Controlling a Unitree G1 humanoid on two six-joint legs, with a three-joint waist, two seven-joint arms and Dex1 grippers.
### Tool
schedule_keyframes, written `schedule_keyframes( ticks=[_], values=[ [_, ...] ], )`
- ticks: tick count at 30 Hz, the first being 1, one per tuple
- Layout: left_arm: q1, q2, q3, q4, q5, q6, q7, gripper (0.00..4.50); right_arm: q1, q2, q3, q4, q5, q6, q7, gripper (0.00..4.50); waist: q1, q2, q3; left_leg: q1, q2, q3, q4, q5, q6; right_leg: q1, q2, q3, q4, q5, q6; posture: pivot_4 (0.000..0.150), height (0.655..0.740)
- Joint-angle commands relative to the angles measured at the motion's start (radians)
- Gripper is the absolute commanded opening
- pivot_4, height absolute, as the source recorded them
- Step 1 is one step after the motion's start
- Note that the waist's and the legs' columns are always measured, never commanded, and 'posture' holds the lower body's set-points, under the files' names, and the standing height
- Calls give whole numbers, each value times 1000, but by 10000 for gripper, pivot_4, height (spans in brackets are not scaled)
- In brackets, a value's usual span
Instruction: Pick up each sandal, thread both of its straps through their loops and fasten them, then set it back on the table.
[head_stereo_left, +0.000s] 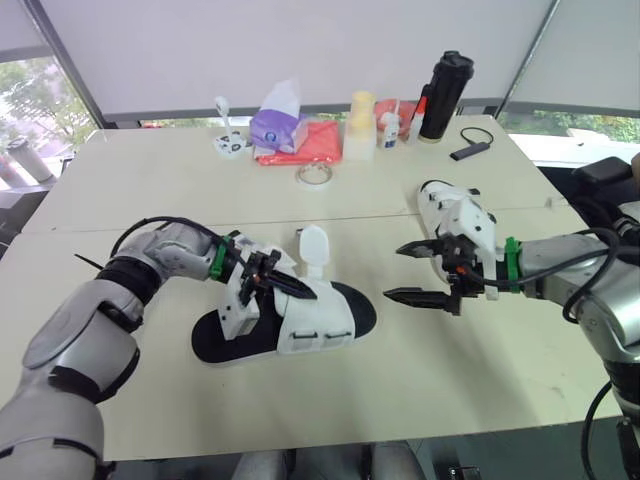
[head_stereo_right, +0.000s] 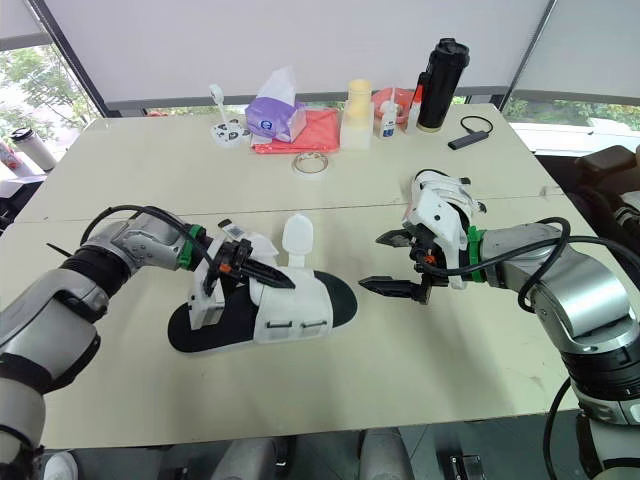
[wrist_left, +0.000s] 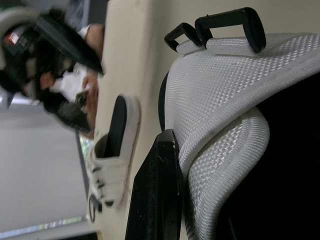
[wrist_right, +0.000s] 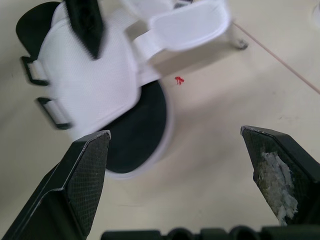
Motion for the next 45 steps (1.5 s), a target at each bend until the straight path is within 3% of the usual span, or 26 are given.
schedule_keyframes(
  ticks=[1, 14, 24, 27, 34, 40, 45],
  values=[
    [-39, 16, -25, -54, -30, -31, 31, 361, -15, 2, -26, -23, 2, -28, -8, 45000, 1, 0, 0, 0, 0, 0, 0, 0, 0, 0, 0, 0, 0, 0, 0, 1500, 7400],
    [-33, -7, 7, -77, 151, -31, 146, 361, -21, 14, -11, -33, -3, -35, -45, 45000, 1, 0, 0, 0, 0, 0, 1, 0, 0, 0, 0, 0, 0, 0, 0, 1500, 7400],
    [-78, -7, -30, -63, 470, -31, 420, 361, -25, 19, -2, -35, -12, -41, -63, 45000, 2, 0, 0, 0, 0, 0, 1, 0, 0, 1, 0, 0, 0, 0, 1, 1500, 7400],
    [-95, 1, -43, -59, 564, -31, 515, 9937, -24, 20, -2, -38, -10, -38, -65, 45000, 2, 0, 0, 0, 0, 0, 1, 0, 0, 1, 0, -1, 0, 0, 1, 1500, 7400],
    [-148, 42, -150, -23, 671, -31, 689, 44806, -31, 20, 13, -33, -19, -48, -61, 45000, 0, 0, 0, 0, 0, 0, 1, 0, 0, 1, 0, -1, 0, 0, 1, 1500, 7400],
    [-181, 109, -284, 94, 581, -31, 664, 44806, -34, 24, 22, -28, -20, -54, -54, 45000, -4, 0, 0, 1, 0, 0, 1, 0, 0, 1, 0, -1, 1, 0, 1, 1500, 7400],
    [-186, 154, -392, 206, 357, -31, 569, 44806, -34, 35, 31, -22, -28, -65, -55, 45000, -4, 0, 0, 1, 0, 0, 2, 0, 0, 1, 0, -1, 2, 0, 1, 1500, 7400]
  ],
)
